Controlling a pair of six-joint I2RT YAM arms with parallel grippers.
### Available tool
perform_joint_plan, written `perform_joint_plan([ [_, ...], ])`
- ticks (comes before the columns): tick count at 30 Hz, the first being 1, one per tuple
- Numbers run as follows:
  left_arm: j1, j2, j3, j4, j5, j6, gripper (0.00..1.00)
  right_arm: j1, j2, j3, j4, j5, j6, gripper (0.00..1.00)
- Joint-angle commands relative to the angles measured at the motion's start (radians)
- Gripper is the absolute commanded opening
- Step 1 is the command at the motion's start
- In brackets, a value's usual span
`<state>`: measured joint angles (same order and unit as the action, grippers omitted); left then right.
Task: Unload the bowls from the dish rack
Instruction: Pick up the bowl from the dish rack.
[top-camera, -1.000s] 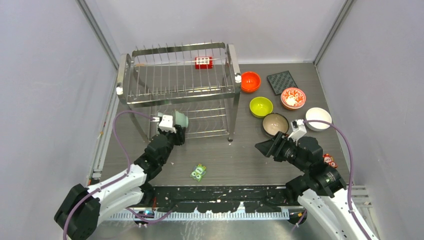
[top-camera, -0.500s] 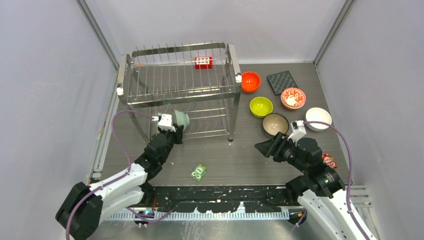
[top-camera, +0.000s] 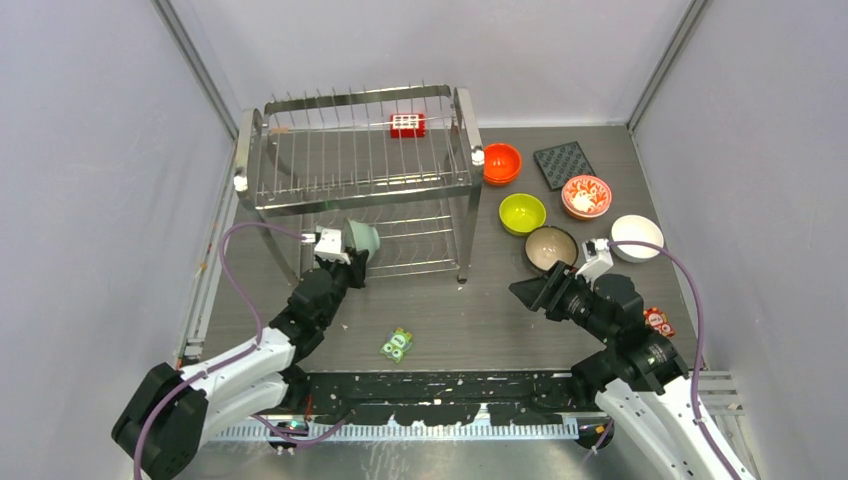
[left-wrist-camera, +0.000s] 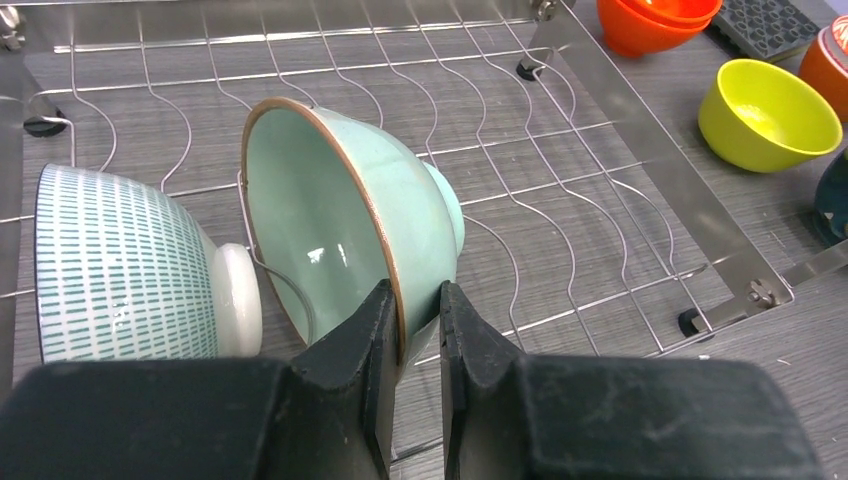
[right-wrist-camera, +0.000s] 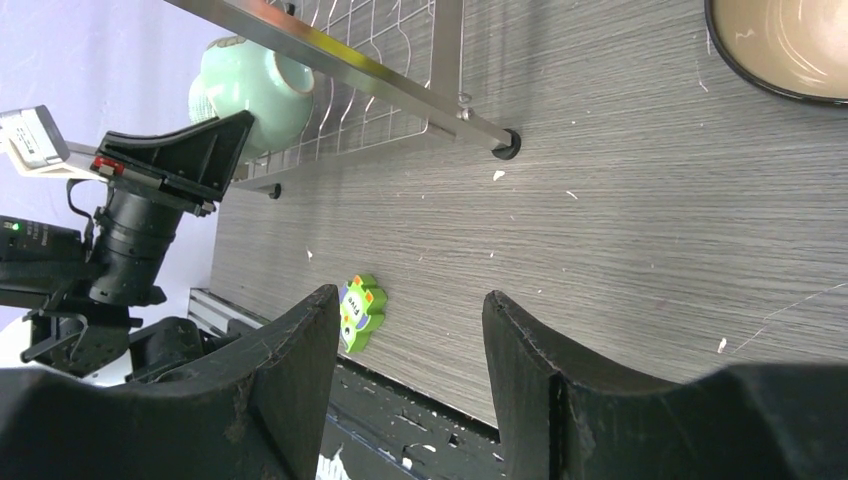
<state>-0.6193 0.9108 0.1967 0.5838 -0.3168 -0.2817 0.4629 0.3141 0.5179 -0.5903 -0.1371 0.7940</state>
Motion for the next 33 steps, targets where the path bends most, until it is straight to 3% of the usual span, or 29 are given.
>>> perform_joint_plan([
  [1,-0.008,-0.051,0.022,0.083,0.104,-0.006,0.0,0.006,0.006,0.005,0.056,0.024,0.005,0.59],
  [9,-0.008,-0.135,0.018,0.061,0.152,-0.021,0.0,0.006,0.019,-0.003,0.076,0.022,0.012,0.59],
  [33,-0.009,-0.163,0.022,0.218,0.226,-0.176,0.0,0.006,0.005,-0.016,0.074,0.017,0.033,0.59],
])
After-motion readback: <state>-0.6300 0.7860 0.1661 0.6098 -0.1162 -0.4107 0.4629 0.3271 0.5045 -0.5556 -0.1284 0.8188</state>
